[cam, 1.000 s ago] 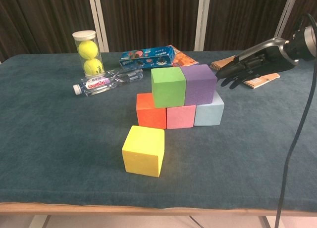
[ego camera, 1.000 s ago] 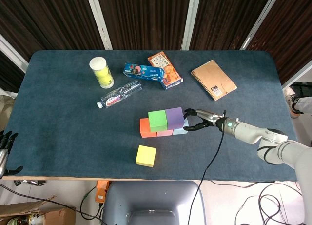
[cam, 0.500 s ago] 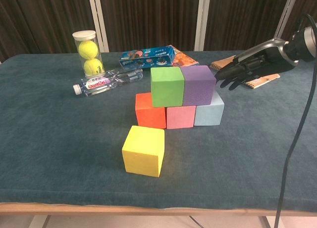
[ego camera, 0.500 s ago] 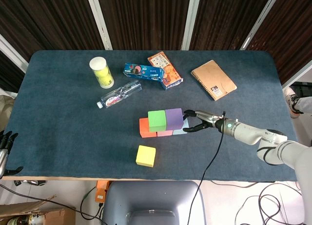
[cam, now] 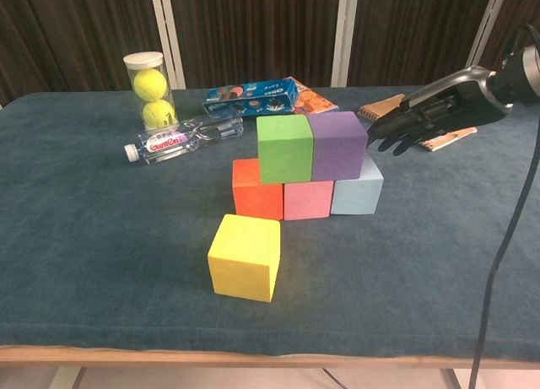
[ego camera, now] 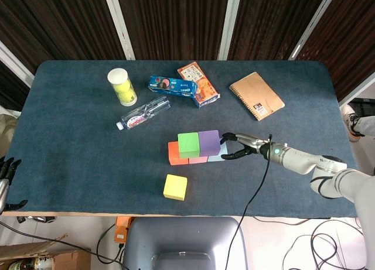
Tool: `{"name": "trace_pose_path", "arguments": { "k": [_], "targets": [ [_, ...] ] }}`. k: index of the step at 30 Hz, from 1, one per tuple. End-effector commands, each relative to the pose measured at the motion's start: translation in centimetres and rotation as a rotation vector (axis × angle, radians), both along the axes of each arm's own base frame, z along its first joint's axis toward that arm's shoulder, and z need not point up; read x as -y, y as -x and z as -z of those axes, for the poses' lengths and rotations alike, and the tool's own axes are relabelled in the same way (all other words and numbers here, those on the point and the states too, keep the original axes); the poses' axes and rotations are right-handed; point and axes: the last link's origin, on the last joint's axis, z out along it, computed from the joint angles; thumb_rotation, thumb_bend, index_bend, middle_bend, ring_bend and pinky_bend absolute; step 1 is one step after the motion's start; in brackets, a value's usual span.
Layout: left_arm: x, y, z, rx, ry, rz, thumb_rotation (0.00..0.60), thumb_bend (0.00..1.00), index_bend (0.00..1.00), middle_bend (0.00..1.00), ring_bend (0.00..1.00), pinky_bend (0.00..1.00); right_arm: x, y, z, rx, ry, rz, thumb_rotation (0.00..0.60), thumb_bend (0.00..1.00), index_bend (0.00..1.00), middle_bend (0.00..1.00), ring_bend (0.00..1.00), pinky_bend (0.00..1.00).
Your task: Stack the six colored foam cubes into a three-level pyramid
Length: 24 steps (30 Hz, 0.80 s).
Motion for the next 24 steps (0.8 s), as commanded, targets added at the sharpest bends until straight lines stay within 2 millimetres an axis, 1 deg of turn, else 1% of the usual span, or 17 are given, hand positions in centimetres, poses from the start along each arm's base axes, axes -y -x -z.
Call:
{"name": "trace_pose_path", "arguments": {
  "k": [1,8,11,14,17,18,21,24],
  "targets": [
    [0.0,0.0,0.0,0.000,0.000,0.000,0.600,0.12,0.03,0.00,0.00,0.11,-0.1,0.3,-0.3,-0.010,0.000,-0.002,0.305,0.19,0.19,0.00,0.00,0.00],
    [0.0,-0.4,-0.1,0.005,-0.004,0.015,0.600,0.12,0.03,0.00,0.00,0.11,-0.8,1.4,-1.5,-0.049,0.009,-0.022,0.306,0.19,0.17,0.00,0.00,0.00],
    [0.1,-0.4,-0.1,0.003,-0.005,0.015,0.600,0.12,0.03,0.00,0.00,0.11,-1.3,2.0,-2.7,-0.044,0.043,-0.060,0.307,0.19,0.16,0.00,0.00,0.00],
    [0.3,-0.4,-0.2,0.008,-0.010,0.016,0.600,0.12,0.03,0.00,0.00,0.11,-2.6,3.1,-4.3,-0.024,0.144,-0.137,0.309,0.19,0.16,0.00,0.00,0.00],
    [0.4,-0.3,-0.4,0.011,-0.015,0.018,0.600,0.12,0.03,0.00,0.00,0.11,-5.6,4.1,-5.4,-0.029,0.275,-0.246,0.323,0.19,0.15,0.00,0.00,0.00],
    [0.5,-0.2,-0.5,0.010,-0.015,0.017,0.600,0.12,0.03,0.00,0.00,0.11,-7.1,4.3,-5.7,-0.040,0.314,-0.279,0.329,0.19,0.14,0.00,0.00,0.00],
    [0.6,-0.2,-0.6,0.007,-0.014,0.015,0.600,0.12,0.03,0.00,0.00,0.11,-10.5,4.3,-6.4,-0.086,0.390,-0.334,0.337,0.19,0.12,0.00,0.00,0.00],
    [0.8,-0.2,-0.6,0.008,-0.018,0.019,0.600,0.12,0.03,0.00,0.00,0.11,-13.5,4.0,-7.0,-0.117,0.426,-0.362,0.347,0.19,0.11,0.00,0.00,0.00]
  ]
}}
